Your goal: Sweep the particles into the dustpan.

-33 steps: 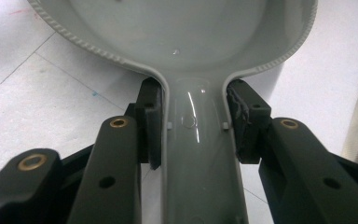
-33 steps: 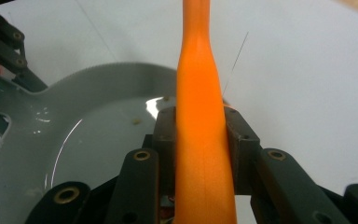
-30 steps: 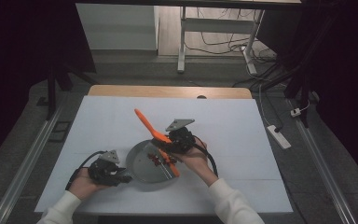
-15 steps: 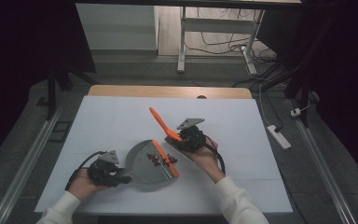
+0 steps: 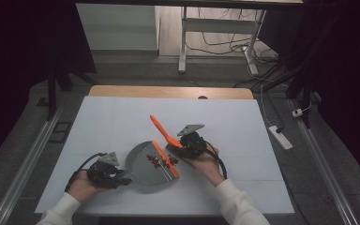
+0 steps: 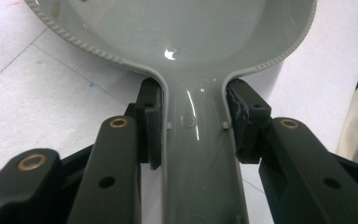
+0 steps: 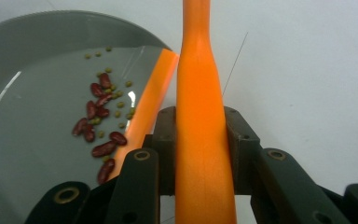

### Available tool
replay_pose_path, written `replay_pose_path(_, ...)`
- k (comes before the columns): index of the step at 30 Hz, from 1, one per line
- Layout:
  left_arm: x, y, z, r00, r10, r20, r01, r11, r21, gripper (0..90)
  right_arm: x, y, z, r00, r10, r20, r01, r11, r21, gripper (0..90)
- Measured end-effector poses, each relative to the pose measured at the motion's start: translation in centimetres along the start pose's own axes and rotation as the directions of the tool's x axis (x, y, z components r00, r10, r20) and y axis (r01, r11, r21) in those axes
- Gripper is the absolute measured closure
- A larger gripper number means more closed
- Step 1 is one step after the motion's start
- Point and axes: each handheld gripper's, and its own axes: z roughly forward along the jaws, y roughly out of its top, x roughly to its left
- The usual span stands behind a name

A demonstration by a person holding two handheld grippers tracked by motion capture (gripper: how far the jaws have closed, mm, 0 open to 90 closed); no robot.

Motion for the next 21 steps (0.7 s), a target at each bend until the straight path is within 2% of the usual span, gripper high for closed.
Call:
replay_pose_path(3,0.0,0.0,0.0,1.0000,-0.002,0.001,0.002,1.0000,0.000,61.3,0.8,0.2,0.1,0.9999,-0.004,-0.010,0.004,1.000,0.008,70.4)
replay_pose_path(5,0.0,0.0,0.0,1.0000,-0.003,0.001,0.003,1.0000,0.002,61.3,1.3,0.3,0.2,0.9989,0.005,-0.047,-0.005,1.000,-0.001,70.4)
replay_pose_path(7,0.0,-0.1,0.1,1.0000,-0.004,0.000,0.004,1.0000,0.001,61.3,2.0,0.6,0.1,0.9987,-0.007,-0.050,0.006,1.000,-0.007,70.4)
replay_pose_path(8,0.0,-0.1,0.1,1.0000,-0.003,-0.002,0.003,1.0000,0.003,61.2,2.3,0.7,0.0,0.9975,-0.005,-0.070,0.004,1.000,-0.020,70.4)
replay_pose_path(10,0.1,-0.1,0.2,1.0000,-0.004,-0.001,0.004,1.0000,0.003,61.2,2.6,1.0,-0.1,0.9879,0.022,-0.154,-0.029,0.999,-0.044,70.4)
replay_pose_path(11,0.1,-0.1,0.2,1.0000,-0.004,0.000,0.004,1.0000,0.004,61.3,2.8,1.1,-0.3,0.9877,0.009,-0.156,-0.018,0.998,-0.053,70.4)
replay_pose_path(14,0.1,-0.1,0.2,1.0000,-0.003,0.002,0.003,1.0000,0.005,61.2,3.3,1.5,-0.8,0.9933,-0.026,-0.112,0.018,0.997,-0.072,70.5)
replay_pose_path(17,0.1,-0.1,0.2,1.0000,-0.003,0.002,0.003,1.0000,0.007,61.2,2.7,1.4,-1.4,0.9959,-0.011,-0.090,0.003,0.996,-0.090,70.4)
replay_pose_path(21,0.1,-0.2,0.2,1.0000,-0.003,-0.001,0.003,1.0000,0.009,61.2,1.7,1.0,-2.0,0.9995,0.009,-0.029,-0.012,0.995,-0.097,70.4)
